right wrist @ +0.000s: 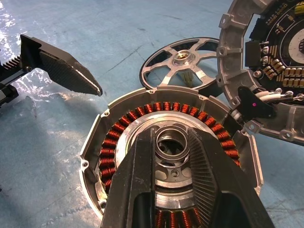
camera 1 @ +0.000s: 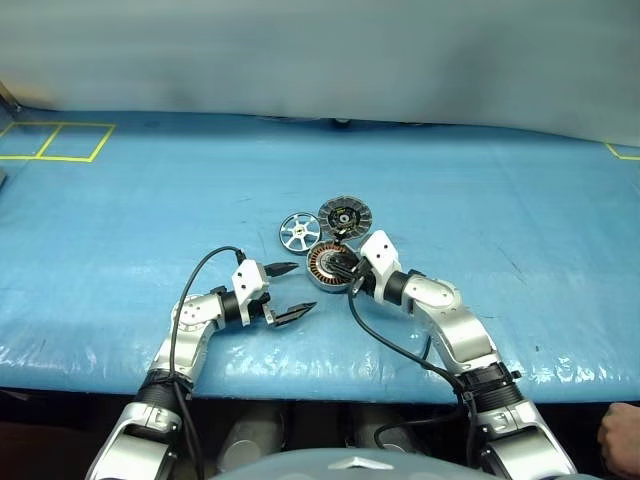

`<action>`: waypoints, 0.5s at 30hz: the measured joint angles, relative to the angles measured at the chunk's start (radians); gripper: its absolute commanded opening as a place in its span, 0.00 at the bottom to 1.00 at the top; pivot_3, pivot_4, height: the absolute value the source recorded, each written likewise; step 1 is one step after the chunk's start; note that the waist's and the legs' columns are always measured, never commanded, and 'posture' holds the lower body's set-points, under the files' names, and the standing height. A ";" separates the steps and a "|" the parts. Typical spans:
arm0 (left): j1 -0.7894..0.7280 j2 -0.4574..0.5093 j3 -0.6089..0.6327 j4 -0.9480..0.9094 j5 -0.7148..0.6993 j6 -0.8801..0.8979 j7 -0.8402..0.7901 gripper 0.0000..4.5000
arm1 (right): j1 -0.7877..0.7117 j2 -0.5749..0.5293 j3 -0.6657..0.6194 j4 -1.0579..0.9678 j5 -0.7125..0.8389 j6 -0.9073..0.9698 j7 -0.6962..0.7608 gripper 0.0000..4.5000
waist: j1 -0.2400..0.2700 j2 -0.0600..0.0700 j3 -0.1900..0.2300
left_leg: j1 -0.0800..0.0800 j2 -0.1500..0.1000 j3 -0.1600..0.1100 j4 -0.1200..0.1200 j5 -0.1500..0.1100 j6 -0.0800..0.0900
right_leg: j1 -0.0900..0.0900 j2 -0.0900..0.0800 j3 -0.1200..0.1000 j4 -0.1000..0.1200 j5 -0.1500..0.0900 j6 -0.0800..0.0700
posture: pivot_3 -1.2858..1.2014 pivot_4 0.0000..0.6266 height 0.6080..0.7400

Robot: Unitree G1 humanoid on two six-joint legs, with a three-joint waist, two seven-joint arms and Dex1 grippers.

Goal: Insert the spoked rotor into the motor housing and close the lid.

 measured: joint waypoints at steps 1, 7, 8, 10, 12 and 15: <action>0.000 0.000 0.000 0.000 0.000 0.000 0.000 1.00 | 0.000 0.000 0.000 0.000 0.000 0.000 0.000 0.14 | 0.000 0.000 0.000 | 0.000 0.000 0.000 0.000 0.000 0.000 | 0.000 0.000 0.000 0.000 0.000 0.000 | 0.52 0.24 1.00; 0.000 0.000 0.000 0.003 0.000 0.000 0.001 1.00 | 0.001 0.000 -0.001 0.000 -0.001 -0.001 0.000 0.43 | 0.000 0.000 0.000 | 0.000 0.000 0.000 0.000 0.000 0.000 | 0.000 0.000 0.000 0.000 0.000 0.000 | 0.52 0.24 1.00; 0.000 0.000 0.000 0.006 0.000 -0.001 0.002 1.00 | 0.002 0.000 -0.001 0.000 -0.001 -0.003 0.000 0.49 | 0.000 0.000 0.000 | 0.000 0.000 0.000 0.000 0.000 0.000 | 0.000 0.000 0.000 0.000 0.000 0.000 | 0.52 0.24 1.00; 0.000 0.000 0.000 0.010 0.001 -0.001 0.005 1.00 | 0.005 0.002 -0.001 0.000 0.000 -0.007 0.000 0.49 | 0.000 0.000 0.000 | 0.000 0.000 0.000 0.000 0.000 0.000 | 0.000 0.000 0.000 0.000 0.000 0.000 | 0.52 0.24 1.00; 0.000 0.000 0.000 0.010 0.001 -0.001 0.006 1.00 | 0.005 0.004 -0.001 0.000 0.000 -0.007 0.001 0.49 | 0.000 0.000 0.000 | 0.000 0.000 0.000 0.000 0.000 0.000 | 0.000 0.000 0.000 0.000 0.000 0.000 | 0.52 0.24 1.00; 0.000 0.000 0.000 0.010 0.001 -0.001 0.007 1.00 | 0.006 0.009 -0.002 0.000 0.002 -0.006 0.002 0.49 | 0.000 0.000 0.000 | 0.000 0.000 0.000 0.000 0.000 0.000 | 0.000 0.000 0.000 0.000 0.000 0.000 | 0.52 0.24 1.00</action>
